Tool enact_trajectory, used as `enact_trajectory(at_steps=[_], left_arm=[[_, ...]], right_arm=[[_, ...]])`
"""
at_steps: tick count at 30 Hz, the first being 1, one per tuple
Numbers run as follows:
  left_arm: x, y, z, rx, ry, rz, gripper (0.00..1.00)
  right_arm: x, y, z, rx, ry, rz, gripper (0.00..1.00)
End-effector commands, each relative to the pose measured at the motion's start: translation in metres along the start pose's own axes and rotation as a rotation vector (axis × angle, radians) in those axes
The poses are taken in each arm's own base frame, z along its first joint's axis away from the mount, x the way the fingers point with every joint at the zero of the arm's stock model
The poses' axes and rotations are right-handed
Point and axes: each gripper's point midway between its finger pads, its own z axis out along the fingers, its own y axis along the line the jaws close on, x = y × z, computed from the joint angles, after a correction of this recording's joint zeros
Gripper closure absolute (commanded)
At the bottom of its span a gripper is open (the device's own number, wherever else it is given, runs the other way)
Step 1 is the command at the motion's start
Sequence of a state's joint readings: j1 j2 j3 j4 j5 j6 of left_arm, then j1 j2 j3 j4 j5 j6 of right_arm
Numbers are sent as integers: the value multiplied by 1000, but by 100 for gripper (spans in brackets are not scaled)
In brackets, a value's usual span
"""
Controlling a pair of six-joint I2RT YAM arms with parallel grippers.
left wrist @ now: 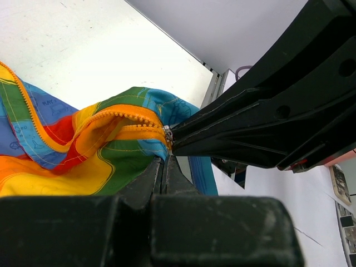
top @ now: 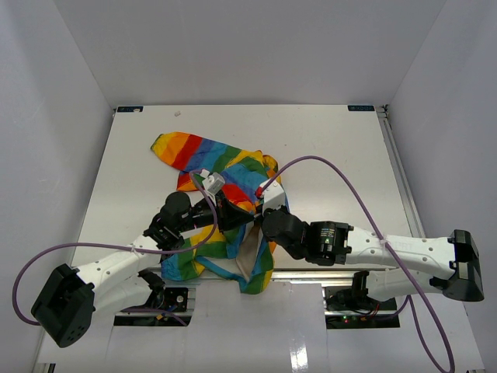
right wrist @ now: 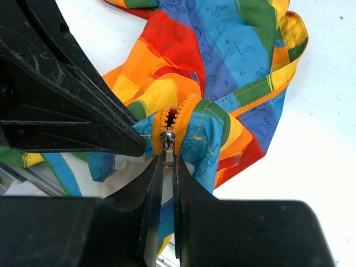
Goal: Zip up the jacket
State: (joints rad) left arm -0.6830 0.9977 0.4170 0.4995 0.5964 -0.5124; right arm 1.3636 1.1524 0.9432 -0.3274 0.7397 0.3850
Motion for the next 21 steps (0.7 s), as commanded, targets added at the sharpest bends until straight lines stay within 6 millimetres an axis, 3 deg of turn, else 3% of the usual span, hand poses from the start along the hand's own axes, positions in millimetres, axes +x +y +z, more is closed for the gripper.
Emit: enact_trajectory(at_steps=[1,21], left_arm=[[12,-4,-3,34,51,0,100],[26,-1,-1,52,90,-21,100]], right_arm=[[-51,-8,-3,67,-151,45,92],[-81,-6,-1,78,-259,52,92]])
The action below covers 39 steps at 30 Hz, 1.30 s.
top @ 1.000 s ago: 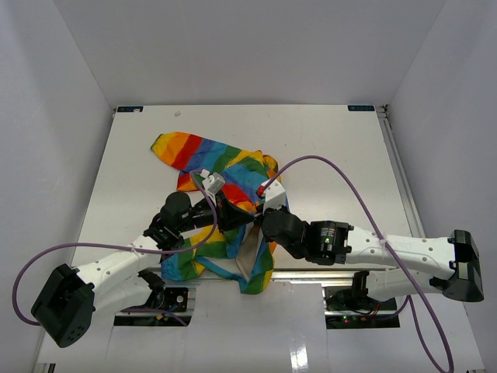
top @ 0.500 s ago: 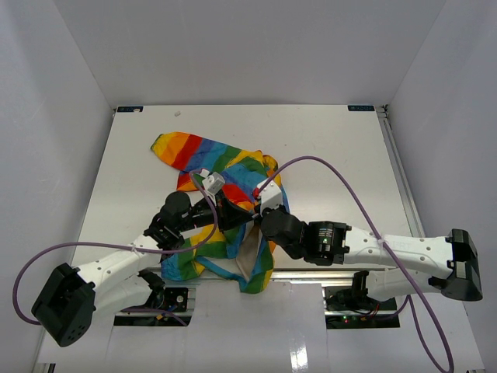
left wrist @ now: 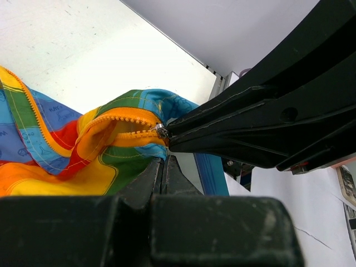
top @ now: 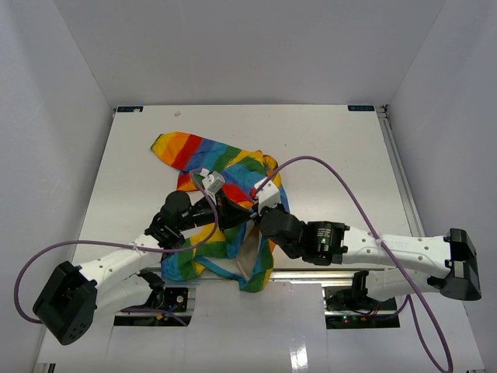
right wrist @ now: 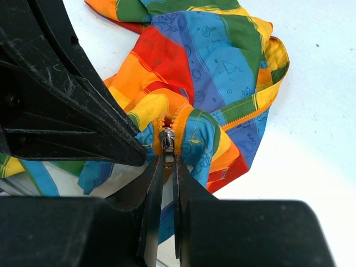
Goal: Zip up the jacket
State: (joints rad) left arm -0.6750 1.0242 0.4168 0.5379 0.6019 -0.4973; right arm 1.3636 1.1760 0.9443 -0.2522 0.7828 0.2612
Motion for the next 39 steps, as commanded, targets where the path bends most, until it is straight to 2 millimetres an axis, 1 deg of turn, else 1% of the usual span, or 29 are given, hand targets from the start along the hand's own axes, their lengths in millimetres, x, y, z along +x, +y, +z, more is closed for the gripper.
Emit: enact_trajectory(at_steps=[1,5,10,14,19,21,22,23,24,25,26,27,28,29,31,33,36,38,39], left_arm=[[29,-6,-4,51,102,-44,100],[32,-6,-4,58,109,-45,100],[32,-8,-6,69,103,-38,100],[31,-7,-8,54,85,-40,100],[32,-6,-8,52,86,-39,100],[31,-9,-9,67,81,-26,100],[32,-10,-10,74,78,-16,100],[31,-12,-11,85,70,0,100],[32,-13,-12,95,65,12,100],[34,-14,-13,102,69,15,100],[33,-19,-14,132,62,32,100],[32,-23,-16,150,50,47,100],[32,-27,-17,172,51,58,100],[31,-29,-18,184,46,67,100],[30,-32,-18,205,40,80,100],[31,-34,-18,226,49,85,100],[34,-34,-17,236,60,80,100],[35,-34,-17,232,64,79,100],[35,-33,-17,231,65,81,100]], right_arm=[[-71,-9,-4,61,-211,146,92],[-75,-7,-2,61,-225,144,92],[-68,-7,7,80,-203,112,92],[-63,-8,11,81,-187,50,92],[-57,-7,10,49,-179,-1,92],[-59,-8,5,25,-188,-21,92],[-61,-10,3,-10,-192,-13,89],[-67,-14,-2,-80,-206,14,83],[-65,-12,0,-192,-191,26,74],[-70,-14,-3,-269,-202,53,69],[-78,-16,-12,-353,-224,92,65],[-80,-26,-12,-425,-220,122,59],[-81,-30,-14,-455,-218,141,55],[-81,-30,-18,-528,-206,143,51],[-74,-24,-20,-606,-162,140,48],[-70,-11,-20,-696,-126,129,45],[-57,9,-15,-824,-51,120,43],[-53,18,-12,-885,-23,119,43],[-48,22,-7,-908,4,125,43]])
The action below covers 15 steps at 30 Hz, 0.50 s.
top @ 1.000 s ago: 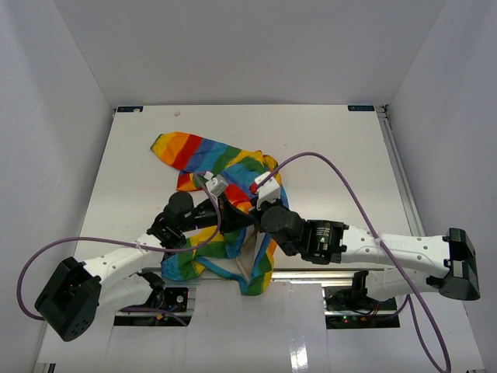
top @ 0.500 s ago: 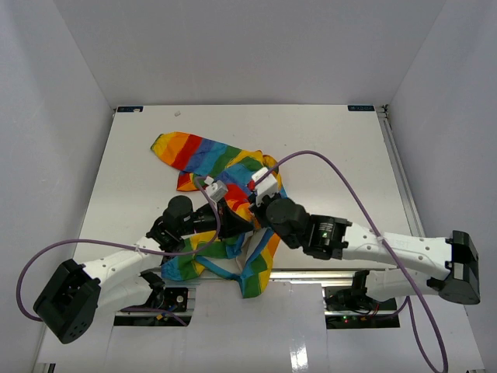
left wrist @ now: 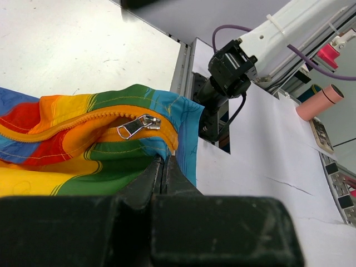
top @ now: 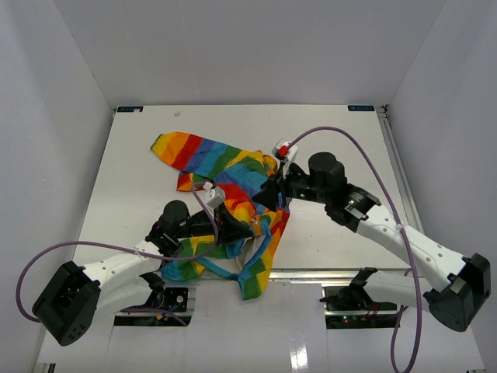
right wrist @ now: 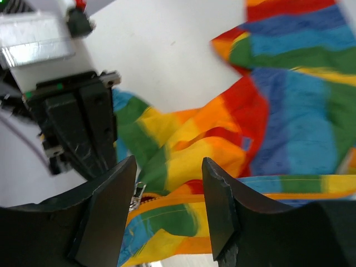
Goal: Zip up the jacket
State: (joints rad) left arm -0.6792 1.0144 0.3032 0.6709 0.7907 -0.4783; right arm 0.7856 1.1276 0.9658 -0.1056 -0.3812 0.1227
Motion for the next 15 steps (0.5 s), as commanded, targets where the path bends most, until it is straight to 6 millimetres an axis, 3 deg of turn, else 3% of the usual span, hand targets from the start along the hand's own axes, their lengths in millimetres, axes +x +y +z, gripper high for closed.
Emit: enact_trajectory(at_steps=[1,7,15], left_arm=[[-2,-8,0,45,-3,47,100],[-2,-7,0,41,-4,50,100],[-1,-7,0,38,-3,47,100]], right_arm=[[9,37,11,-271,84,26,43],[23,38,22,-328,142,56,45],[44,41,20,-368,190,71,46]])
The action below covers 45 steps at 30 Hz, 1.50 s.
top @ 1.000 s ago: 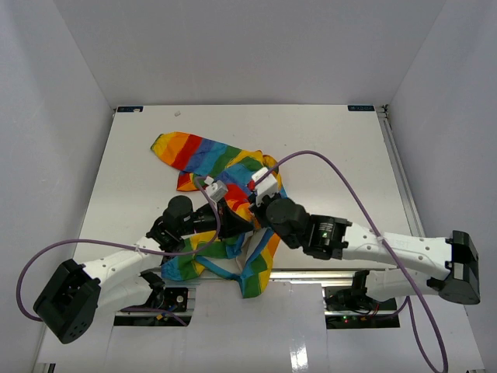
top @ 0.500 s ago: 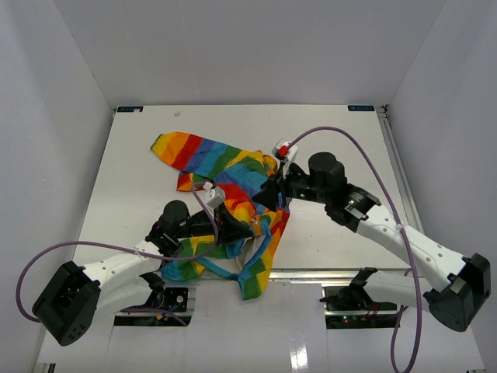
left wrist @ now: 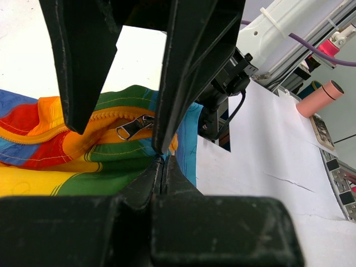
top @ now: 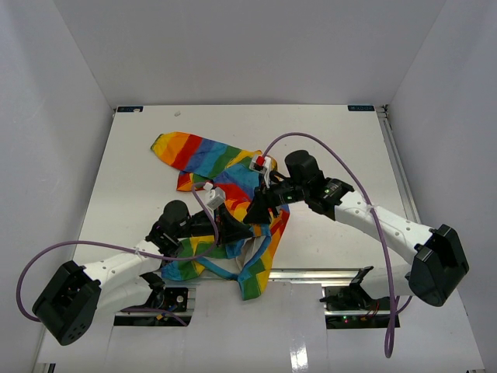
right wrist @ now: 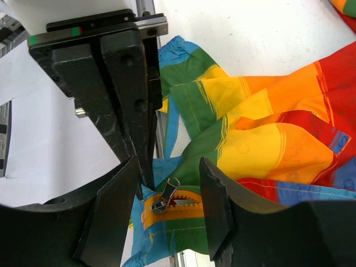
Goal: Zip up the jacket
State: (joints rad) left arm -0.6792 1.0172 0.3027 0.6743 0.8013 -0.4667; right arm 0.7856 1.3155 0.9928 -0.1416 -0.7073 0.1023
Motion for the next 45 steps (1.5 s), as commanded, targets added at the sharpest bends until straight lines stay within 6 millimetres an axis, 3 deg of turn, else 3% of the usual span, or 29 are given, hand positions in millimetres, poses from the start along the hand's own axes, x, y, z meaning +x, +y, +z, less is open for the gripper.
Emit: enact_trajectory(at_steps=[1,16,28,42,45], left_arm=[[-2,-6,0,28,-8,36,100],[-2,-6,-1,26,-12,39,100],[-1,-3,-2,9,-13,31,100],[-2,2,-3,-29,-19,17,100],[-2,3,-3,-38,-22,15,100]], right_arm=[[-2,12,-3,-66,4,-26,46],[13,8,0,-78,58,-1,49],[14,17,0,-138,53,-16,90],[2,2,-5,-20,-19,-33,92],[1,-16,-8,94,-27,4,92]])
